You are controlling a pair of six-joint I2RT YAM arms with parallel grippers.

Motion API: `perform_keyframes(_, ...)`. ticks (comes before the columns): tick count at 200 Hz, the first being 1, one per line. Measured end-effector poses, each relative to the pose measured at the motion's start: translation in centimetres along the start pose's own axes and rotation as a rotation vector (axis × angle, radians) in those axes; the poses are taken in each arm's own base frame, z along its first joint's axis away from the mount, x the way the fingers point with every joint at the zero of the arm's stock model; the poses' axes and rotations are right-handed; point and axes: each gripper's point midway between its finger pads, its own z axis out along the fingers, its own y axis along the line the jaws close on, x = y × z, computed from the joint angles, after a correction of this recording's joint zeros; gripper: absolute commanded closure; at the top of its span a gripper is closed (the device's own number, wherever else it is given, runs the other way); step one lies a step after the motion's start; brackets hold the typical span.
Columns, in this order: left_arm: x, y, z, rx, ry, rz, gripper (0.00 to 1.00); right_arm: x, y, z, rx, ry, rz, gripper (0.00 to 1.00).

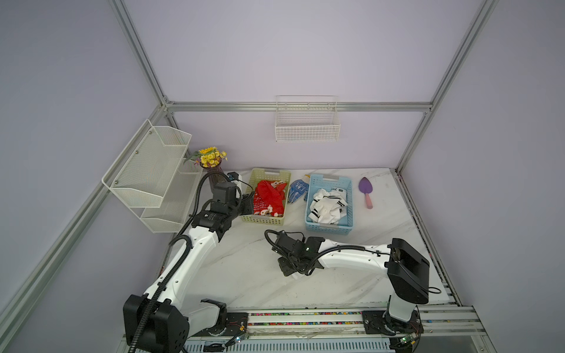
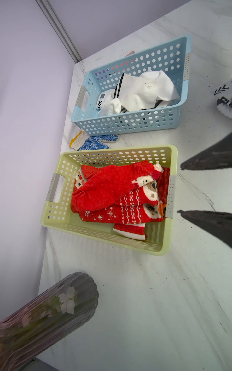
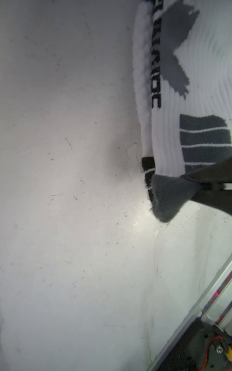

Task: Sort the socks into the basket by color
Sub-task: Pick up the sock at the center of the board.

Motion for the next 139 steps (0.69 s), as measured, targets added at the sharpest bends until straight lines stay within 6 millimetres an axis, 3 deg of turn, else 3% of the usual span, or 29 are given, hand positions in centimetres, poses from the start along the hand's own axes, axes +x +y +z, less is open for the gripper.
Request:
perform_keyframes(51, 0.1, 0.0, 0.0, 0.003, 0.002, 0.000, 0.66, -1.8, 0.5, -2.8, -0.064, -0.067, 0.024, 0.99)
perform_keyframes(93, 0.1, -0.1, 0.0, 0.009, 0.003, 0.000, 0.66, -2.8, 0.1, -4.3, -0.085, -0.100, 0.046, 1.00)
perform_keyframes(139, 0.2, -0.3, 0.3, 0.017, 0.010, 0.000, 0.66, -4.7, -0.7, -7.5, -0.135, -0.167, 0.084, 1.00)
